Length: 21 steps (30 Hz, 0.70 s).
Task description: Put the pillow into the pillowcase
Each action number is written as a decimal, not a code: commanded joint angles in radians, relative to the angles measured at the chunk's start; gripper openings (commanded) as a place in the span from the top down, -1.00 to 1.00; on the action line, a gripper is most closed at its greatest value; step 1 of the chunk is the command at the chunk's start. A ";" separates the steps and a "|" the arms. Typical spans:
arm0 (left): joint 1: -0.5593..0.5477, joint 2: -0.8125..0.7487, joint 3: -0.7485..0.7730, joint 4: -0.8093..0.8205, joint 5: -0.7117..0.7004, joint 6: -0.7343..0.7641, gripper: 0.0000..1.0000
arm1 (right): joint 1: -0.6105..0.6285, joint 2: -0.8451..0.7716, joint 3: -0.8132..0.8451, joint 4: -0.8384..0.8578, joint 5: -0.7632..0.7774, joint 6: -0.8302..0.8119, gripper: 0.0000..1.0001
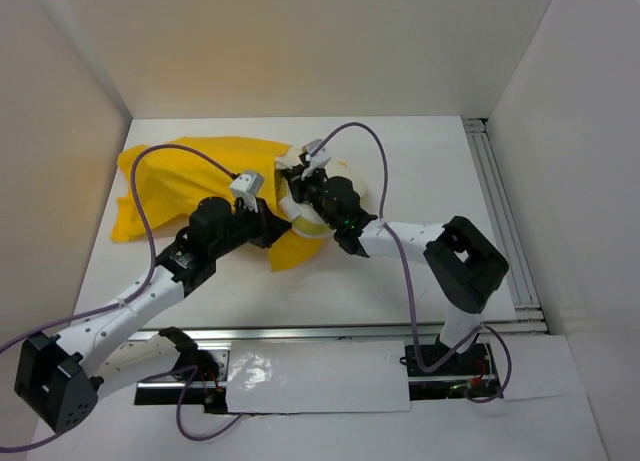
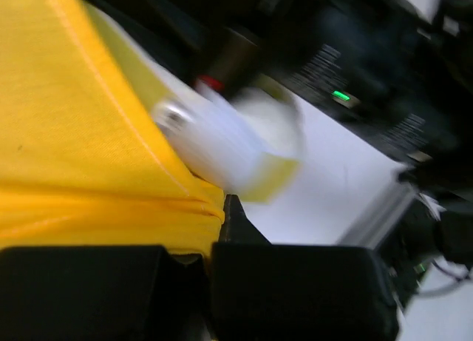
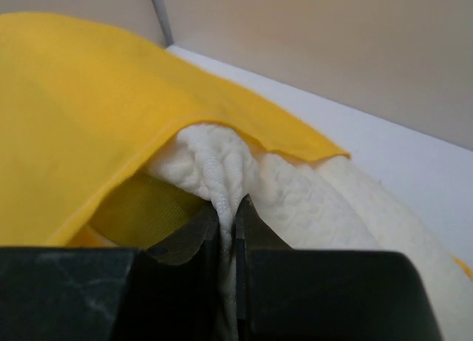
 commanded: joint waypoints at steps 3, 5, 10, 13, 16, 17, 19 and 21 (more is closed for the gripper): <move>-0.171 -0.074 0.091 -0.119 0.235 0.002 1.00 | 0.028 0.045 0.022 0.413 0.240 0.023 1.00; -0.194 -0.060 0.091 -0.131 0.266 -0.015 1.00 | 0.052 0.045 -0.001 0.401 0.262 0.035 1.00; -0.215 -0.005 0.091 -0.177 0.224 -0.069 0.58 | 0.085 -0.048 -0.122 0.296 0.178 0.094 0.60; -0.226 -0.007 0.114 -0.229 0.195 -0.081 -0.99 | 0.085 -0.145 -0.223 0.149 0.116 0.149 -0.38; -0.235 -0.030 0.172 -0.332 0.143 -0.081 -1.00 | 0.085 -0.266 -0.295 -0.051 0.101 0.170 -1.00; -0.235 -0.042 0.211 -0.357 0.114 -0.072 -1.00 | 0.085 -0.295 -0.308 -0.083 0.090 0.180 -1.00; -0.235 -0.042 0.254 -0.406 0.068 -0.087 -1.00 | 0.085 -0.366 -0.328 -0.148 0.119 0.193 -1.00; -0.235 0.008 0.338 -0.508 -0.038 -0.119 -1.00 | 0.074 -0.400 -0.328 -0.224 0.142 0.183 -1.00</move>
